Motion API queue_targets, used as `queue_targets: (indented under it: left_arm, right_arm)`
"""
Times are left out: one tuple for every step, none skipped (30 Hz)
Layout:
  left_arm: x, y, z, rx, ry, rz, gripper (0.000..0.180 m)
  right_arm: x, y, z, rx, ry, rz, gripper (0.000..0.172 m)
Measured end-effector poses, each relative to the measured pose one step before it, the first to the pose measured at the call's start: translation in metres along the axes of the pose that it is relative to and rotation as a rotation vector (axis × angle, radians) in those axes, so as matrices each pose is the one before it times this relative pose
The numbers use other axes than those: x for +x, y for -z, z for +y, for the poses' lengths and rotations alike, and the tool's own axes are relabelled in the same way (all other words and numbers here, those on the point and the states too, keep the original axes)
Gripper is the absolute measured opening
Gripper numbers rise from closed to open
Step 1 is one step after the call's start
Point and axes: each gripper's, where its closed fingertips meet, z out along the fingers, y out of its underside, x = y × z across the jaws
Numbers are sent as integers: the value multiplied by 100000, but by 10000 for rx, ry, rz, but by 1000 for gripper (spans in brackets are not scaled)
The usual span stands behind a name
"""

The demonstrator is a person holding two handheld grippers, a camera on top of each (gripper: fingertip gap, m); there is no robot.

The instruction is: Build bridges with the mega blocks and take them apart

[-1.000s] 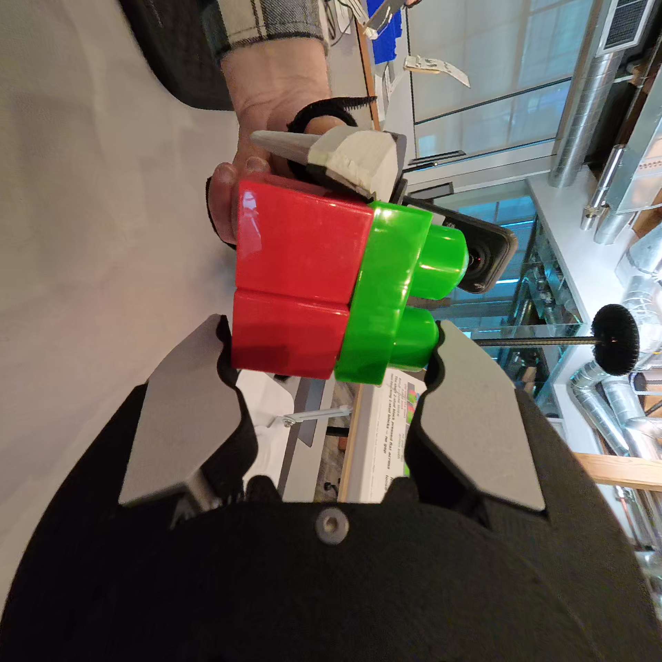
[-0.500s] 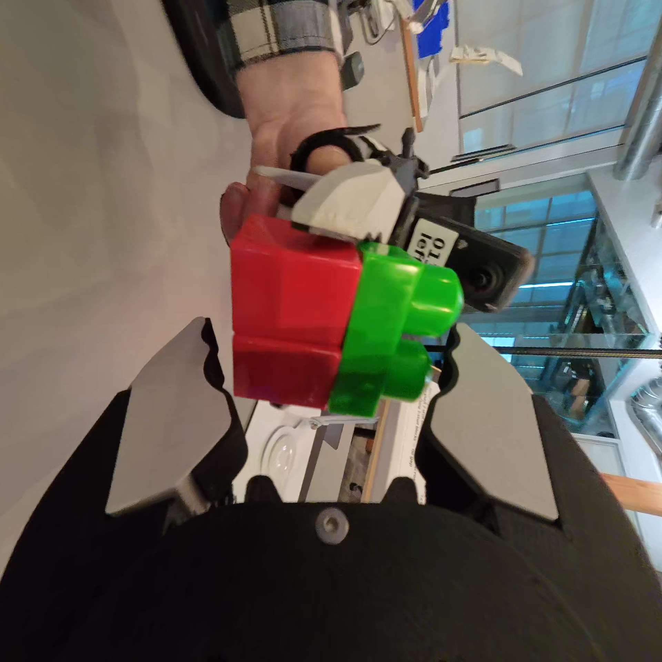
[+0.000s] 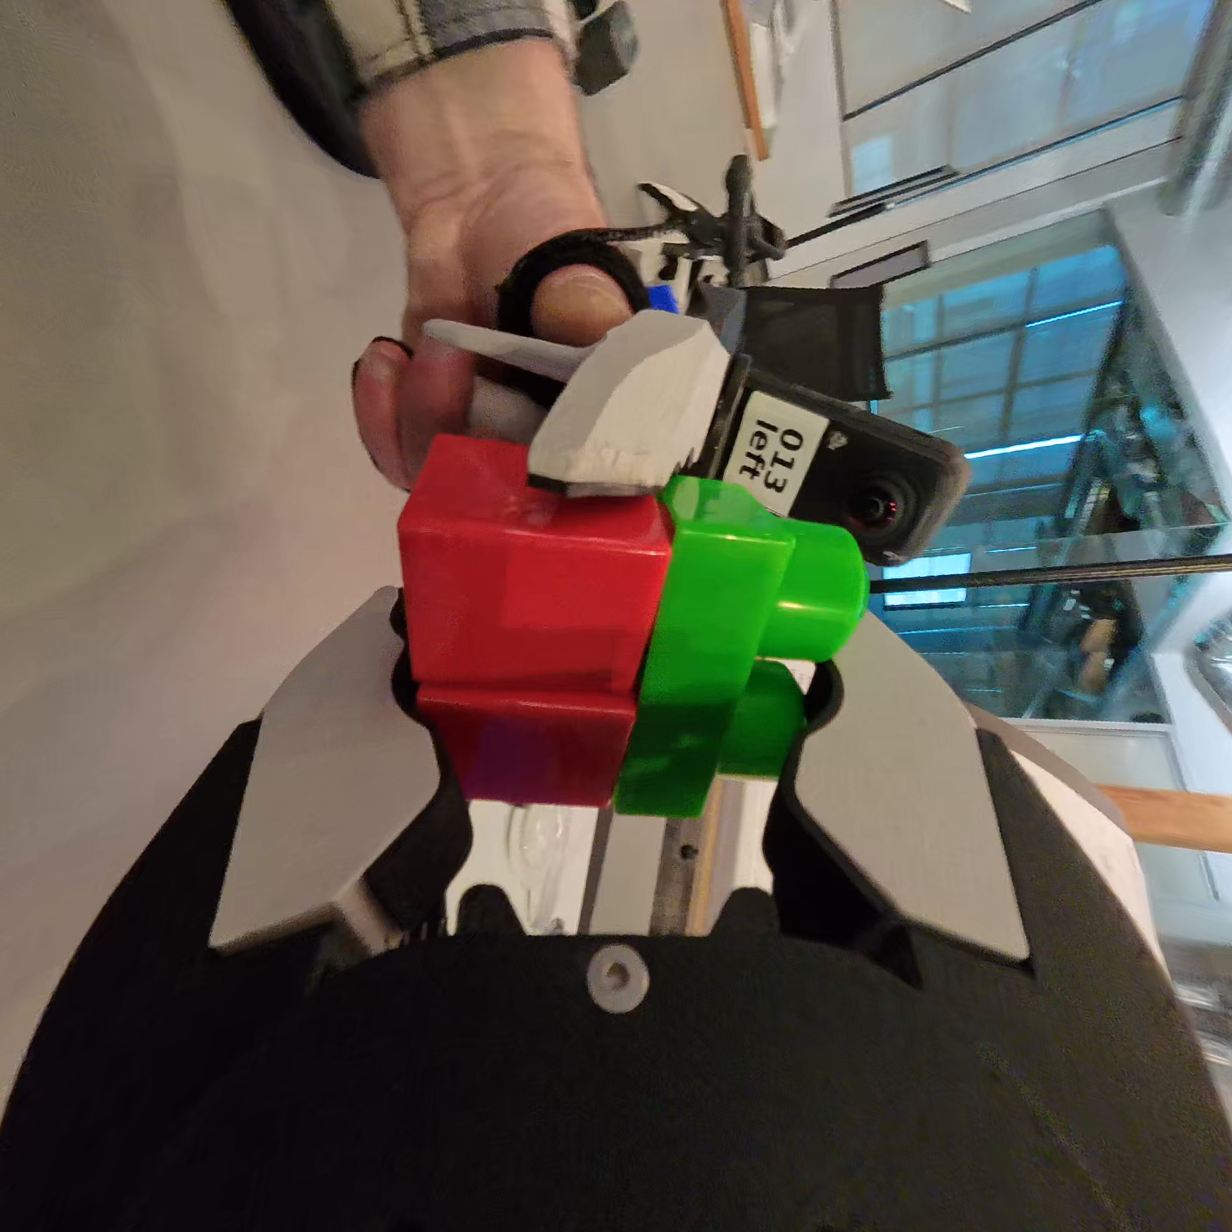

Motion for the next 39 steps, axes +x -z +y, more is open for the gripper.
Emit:
queue_targets:
  left_arm:
    - [-40,72,-266,121,-214,-86,75]
    - [-226,92,-219,80,-284,-322,75]
    - [-345,62,-106,4,-123,-398,75]
    - [-519,3,67,-91,-134,-506,75]
    - [-530,63,96,-92,-229,-580,75]
    - [-350,131,6,-39,-39,-414,75]
    - [-415,196,-162,93,71,-439,75]
    - [-705,234,-232,167,176,-597,75]
    - [-367,190,-125,123,188,-306,74]
    - [34,129,-127,157,137,-27,75]
    - [10,-4,-23,65,188,-51,75]
    - [-124,-165,212,-125,152,-152,74]
    - [171,-313,344,-242,-23,-3,74]
    - [245,-368,344,-241,-68,23,75]
    - [44,-317,261,-163,29,-68,75]
    - [152,-285,313,-192,46,37,74]
    - [317,-291,424,-233,-44,153,74]
    - [196,-59,-1,24,14,75,74]
    - [15,7,-20,-19,6,-26,74]
    - [9,-39,115,-97,-71,-41,74]
    - [24,-46,52,-42,27,37,74]
    - [-25,3,-85,69,12,27,74]
    - [-142,16,-17,47,57,1,74]
    - [-278,34,-89,133,84,-48,74]
    - [-383,113,-261,284,-42,-157,74]
    - [-274,169,-259,223,-54,-122,74]
    - [-145,204,-338,248,-92,-97,74]
    - [-26,238,-436,306,-26,-28,74]
    - [7,220,-425,300,56,26,74]
    - [-87,196,-383,267,87,-18,74]
    - [-258,212,-472,355,37,-140,74]
    - [-310,201,-478,395,32,-182,74]
    - [-432,176,-381,305,-57,-306,74]
    - [-665,226,-380,270,-283,-592,74]
    - [-549,167,-223,97,-339,-550,74]
    - [-289,66,-33,-67,-360,-382,74]
    - [-264,-5,66,-149,-330,-388,74]
    - [-263,-44,95,-144,-197,-344,75]
    - [-67,-73,38,-62,-54,-162,74]
  right_arm:
    - [381,-8,12,37,171,326,114]
    - [334,-68,201,-11,234,365,114]
    - [193,-44,228,18,155,317,115]
    - [18,47,156,51,11,147,116]
    - [-78,171,214,-20,-115,-34,116]
    - [144,268,212,-9,-200,54,117]
    - [201,284,137,7,-253,57,120]
    - [-19,229,104,-51,-212,-60,122]
    - [-32,156,-14,-40,-32,23,124]
    - [-87,54,-115,-16,142,71,125]
    - [-351,-141,-77,-89,196,-79,127]
    - [-437,-248,-128,-95,145,-127,128]
    - [-285,-243,-304,33,48,-63,130]
    - [-160,-171,-285,70,-86,-70,130]
    - [38,-53,-144,0,-98,-40,126]
    - [236,177,-189,83,2,49,110]
    - [-84,236,-409,263,43,-136,107]
    - [-36,80,-107,23,-20,-83,107]
    - [1,35,-27,-5,31,0,107]
    - [-79,25,-2,-13,66,-45,106]
    - [19,16,10,-9,-29,-17,106]
    - [0,-47,24,69,-107,-37,106]
    - [-4,-95,138,52,-127,-28,106]
    - [57,-138,334,-98,-179,13,107]
    - [241,-110,635,-327,-209,88,121]
    - [457,114,597,-249,-155,219,125]
    - [361,343,312,9,-164,174,125]
    - [254,395,286,-16,-173,141,124]
    - [274,341,421,-164,-97,236,124]
    - [292,288,447,-202,-87,298,122]
    - [412,254,419,-208,-221,381,116]
    - [309,174,449,-273,-377,294,109]
    - [-149,71,437,-274,-497,-24,105]
    - [-280,34,468,-283,-568,-114,98]
    - [-163,60,404,-209,-540,-4,93]
    - [-250,149,239,-55,-392,-29,81]
    - [-82,225,125,34,-404,66,68]
    - [11,199,35,46,-511,72,61]
    - [-218,88,-184,136,-442,-73,62]
